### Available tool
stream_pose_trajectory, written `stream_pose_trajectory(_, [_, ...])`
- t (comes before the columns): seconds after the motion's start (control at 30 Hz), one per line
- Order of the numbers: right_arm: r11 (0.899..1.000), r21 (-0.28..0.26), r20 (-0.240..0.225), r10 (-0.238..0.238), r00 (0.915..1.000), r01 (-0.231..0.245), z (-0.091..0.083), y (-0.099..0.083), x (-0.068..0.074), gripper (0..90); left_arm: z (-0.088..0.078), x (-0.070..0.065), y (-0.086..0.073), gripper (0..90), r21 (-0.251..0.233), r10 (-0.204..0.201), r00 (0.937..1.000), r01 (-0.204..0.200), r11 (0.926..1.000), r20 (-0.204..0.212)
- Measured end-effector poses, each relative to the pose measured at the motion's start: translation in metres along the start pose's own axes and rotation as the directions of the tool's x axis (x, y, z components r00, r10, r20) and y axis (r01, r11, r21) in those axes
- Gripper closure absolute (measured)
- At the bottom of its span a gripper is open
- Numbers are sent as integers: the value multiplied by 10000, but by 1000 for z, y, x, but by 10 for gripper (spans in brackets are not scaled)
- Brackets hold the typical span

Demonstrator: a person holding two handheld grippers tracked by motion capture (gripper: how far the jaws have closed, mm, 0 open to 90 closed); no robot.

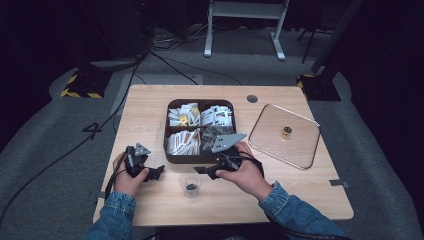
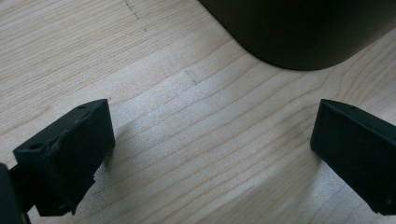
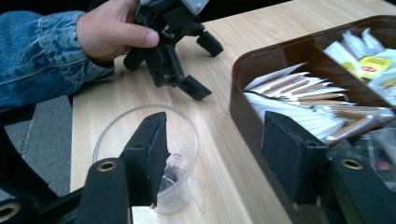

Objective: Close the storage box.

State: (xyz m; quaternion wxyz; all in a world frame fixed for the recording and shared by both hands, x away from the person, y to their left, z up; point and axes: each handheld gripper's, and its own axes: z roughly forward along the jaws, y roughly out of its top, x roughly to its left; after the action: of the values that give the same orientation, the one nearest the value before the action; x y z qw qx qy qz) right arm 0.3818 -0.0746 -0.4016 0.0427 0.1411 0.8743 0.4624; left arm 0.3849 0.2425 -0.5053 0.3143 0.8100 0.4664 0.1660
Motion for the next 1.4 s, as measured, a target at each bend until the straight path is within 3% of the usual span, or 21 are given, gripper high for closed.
stream_pose_trajectory(0.1, [9999,-96,368,-123,9992,127,-7,0,-5,405,0,0,0,2,-5,0,10000,0,10000,-25])
stream_pose_trajectory(0.37, [9992,-316,1036,268,9943,-237,-28,-3,-24,399,0,-1,0,3,-10,-39,10000,39,10000,-16])
stream_pose_trajectory(0.7, [9985,-164,2049,540,9773,-517,-56,-14,-56,397,0,-1,0,3,-1,-19,10000,19,10000,-28])
stream_pose_trajectory(1.23, [9878,-210,3516,1517,9238,-1542,-93,-40,-109,396,-1,-2,-1,3,-14,-173,9998,172,9999,-136])
stream_pose_trajectory(1.4, [9815,-312,3912,1859,9013,-1889,-102,-50,-124,391,-1,-3,-1,2,-6,-246,9996,246,9997,-164])
